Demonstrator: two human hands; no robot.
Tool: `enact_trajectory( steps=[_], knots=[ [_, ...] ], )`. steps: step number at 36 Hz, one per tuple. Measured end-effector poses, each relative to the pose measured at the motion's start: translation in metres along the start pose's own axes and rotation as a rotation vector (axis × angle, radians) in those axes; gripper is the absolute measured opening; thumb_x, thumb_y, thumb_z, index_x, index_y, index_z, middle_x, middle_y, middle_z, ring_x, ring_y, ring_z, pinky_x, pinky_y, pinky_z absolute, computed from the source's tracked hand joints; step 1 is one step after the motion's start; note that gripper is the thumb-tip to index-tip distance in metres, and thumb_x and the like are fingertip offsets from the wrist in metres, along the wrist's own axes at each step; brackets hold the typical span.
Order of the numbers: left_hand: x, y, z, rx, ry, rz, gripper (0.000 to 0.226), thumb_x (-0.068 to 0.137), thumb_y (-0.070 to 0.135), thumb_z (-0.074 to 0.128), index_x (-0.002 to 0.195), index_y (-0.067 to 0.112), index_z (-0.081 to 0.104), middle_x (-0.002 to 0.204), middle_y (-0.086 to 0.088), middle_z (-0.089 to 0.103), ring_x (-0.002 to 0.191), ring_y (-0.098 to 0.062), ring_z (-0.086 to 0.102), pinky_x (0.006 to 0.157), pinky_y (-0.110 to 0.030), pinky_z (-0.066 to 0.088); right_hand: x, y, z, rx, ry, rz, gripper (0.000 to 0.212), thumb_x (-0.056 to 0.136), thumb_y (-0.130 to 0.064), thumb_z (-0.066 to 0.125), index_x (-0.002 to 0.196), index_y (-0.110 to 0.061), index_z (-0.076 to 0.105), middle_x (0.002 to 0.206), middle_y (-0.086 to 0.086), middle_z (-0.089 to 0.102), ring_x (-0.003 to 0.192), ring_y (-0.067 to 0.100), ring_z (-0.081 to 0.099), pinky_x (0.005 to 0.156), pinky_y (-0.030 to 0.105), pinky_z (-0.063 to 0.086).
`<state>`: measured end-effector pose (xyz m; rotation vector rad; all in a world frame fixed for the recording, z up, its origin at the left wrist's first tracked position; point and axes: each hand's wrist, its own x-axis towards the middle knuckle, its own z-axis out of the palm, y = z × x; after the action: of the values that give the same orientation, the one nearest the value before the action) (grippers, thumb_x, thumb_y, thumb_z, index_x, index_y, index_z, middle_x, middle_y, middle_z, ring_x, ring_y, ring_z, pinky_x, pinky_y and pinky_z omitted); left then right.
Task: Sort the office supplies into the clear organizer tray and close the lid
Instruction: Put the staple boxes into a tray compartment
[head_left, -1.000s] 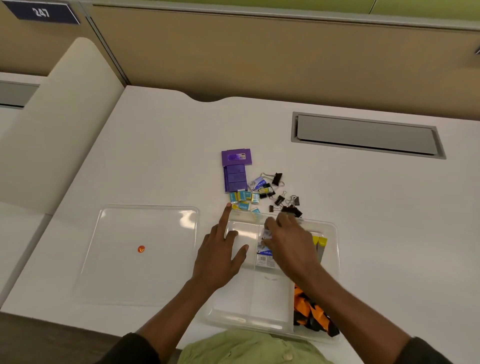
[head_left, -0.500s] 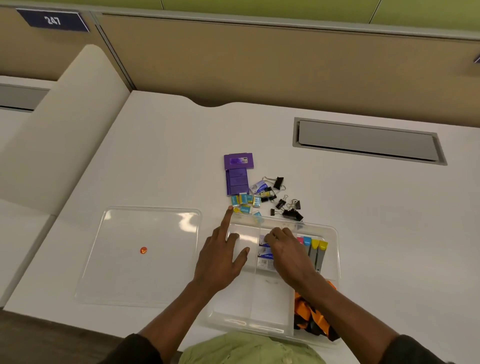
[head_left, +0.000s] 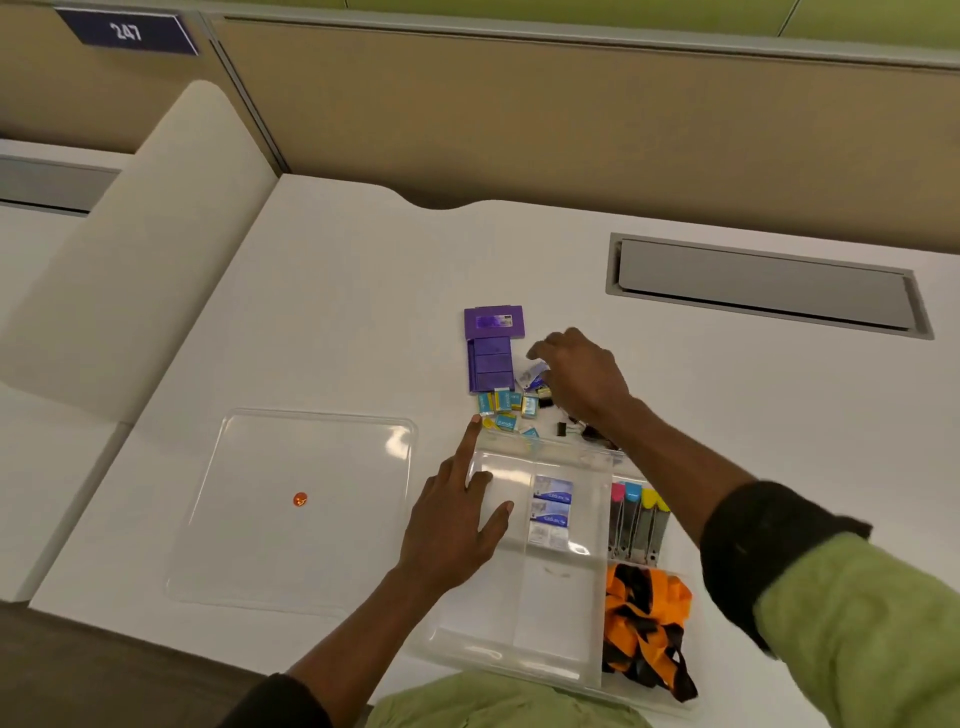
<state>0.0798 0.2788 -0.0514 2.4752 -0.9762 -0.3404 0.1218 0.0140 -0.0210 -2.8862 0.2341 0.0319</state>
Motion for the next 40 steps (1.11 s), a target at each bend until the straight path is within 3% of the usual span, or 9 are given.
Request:
enact_trajectory(
  steps=[7, 20, 27, 31, 35, 40],
  knots=[
    [-0.001, -0.001, 0.001, -0.013, 0.019, 0.005, 0.052, 0.102, 0.06, 0.052, 0.144, 0.028, 0.057, 0.175, 0.021, -0.015, 0.135, -0.011, 0.054, 0.102, -0.03, 0.053, 0.032, 0.004, 0.015, -0.104, -0.187, -0.153, 0.041, 0.088, -0.018, 0.071, 0.127, -0.019, 0.06, 0.124, 0.008, 0.062, 0.115, 0.025, 0.051, 0.077, 0.039, 0.054],
    [-0.001, -0.003, 0.001, -0.031, 0.012, 0.014, 0.058, 0.103, 0.061, 0.05, 0.153, 0.031, 0.049, 0.175, 0.021, -0.016, 0.141, -0.011, 0.05, 0.108, -0.034, 0.054, 0.041, 0.008, 0.01, -0.188, -0.262, -0.267, 0.04, 0.087, -0.03, 0.075, 0.123, -0.017, 0.064, 0.118, 0.007, 0.063, 0.107, 0.024, 0.058, 0.076, 0.035, 0.053],
    [0.0, -0.003, 0.001, -0.037, 0.015, 0.028, 0.053, 0.102, 0.059, 0.055, 0.146, 0.028, 0.057, 0.176, 0.02, -0.013, 0.138, -0.012, 0.052, 0.105, -0.032, 0.054, 0.028, 0.005, 0.007, -0.167, -0.069, -0.163, 0.034, 0.086, -0.022, 0.073, 0.118, -0.01, 0.064, 0.109, 0.013, 0.064, 0.095, 0.029, 0.06, 0.068, 0.034, 0.045],
    [0.001, -0.002, 0.001, -0.036, 0.018, 0.024, 0.051, 0.101, 0.057, 0.056, 0.143, 0.028, 0.059, 0.176, 0.02, -0.012, 0.136, -0.012, 0.053, 0.103, -0.031, 0.052, 0.004, -0.008, -0.011, 0.049, 0.067, -0.015, 0.035, 0.085, -0.019, 0.074, 0.117, -0.01, 0.063, 0.113, 0.012, 0.06, 0.096, 0.027, 0.06, 0.072, 0.037, 0.055],
    [-0.001, -0.002, 0.001, -0.016, 0.036, 0.038, 0.048, 0.101, 0.055, 0.058, 0.138, 0.024, 0.062, 0.177, 0.017, -0.01, 0.132, -0.014, 0.055, 0.099, -0.034, 0.057, -0.042, -0.026, -0.027, 0.212, 0.146, 0.062, 0.036, 0.083, -0.021, 0.077, 0.116, -0.015, 0.063, 0.113, 0.006, 0.058, 0.091, 0.019, 0.061, 0.074, 0.028, 0.055],
    [-0.001, -0.001, 0.0, 0.01, 0.047, 0.049, 0.043, 0.101, 0.052, 0.06, 0.131, 0.022, 0.064, 0.177, 0.015, -0.009, 0.128, -0.017, 0.057, 0.091, -0.035, 0.057, -0.111, -0.052, -0.022, 0.218, 0.193, 0.139, 0.036, 0.086, -0.02, 0.076, 0.119, -0.014, 0.063, 0.114, 0.007, 0.054, 0.087, 0.019, 0.063, 0.068, 0.031, 0.06]
  ],
)
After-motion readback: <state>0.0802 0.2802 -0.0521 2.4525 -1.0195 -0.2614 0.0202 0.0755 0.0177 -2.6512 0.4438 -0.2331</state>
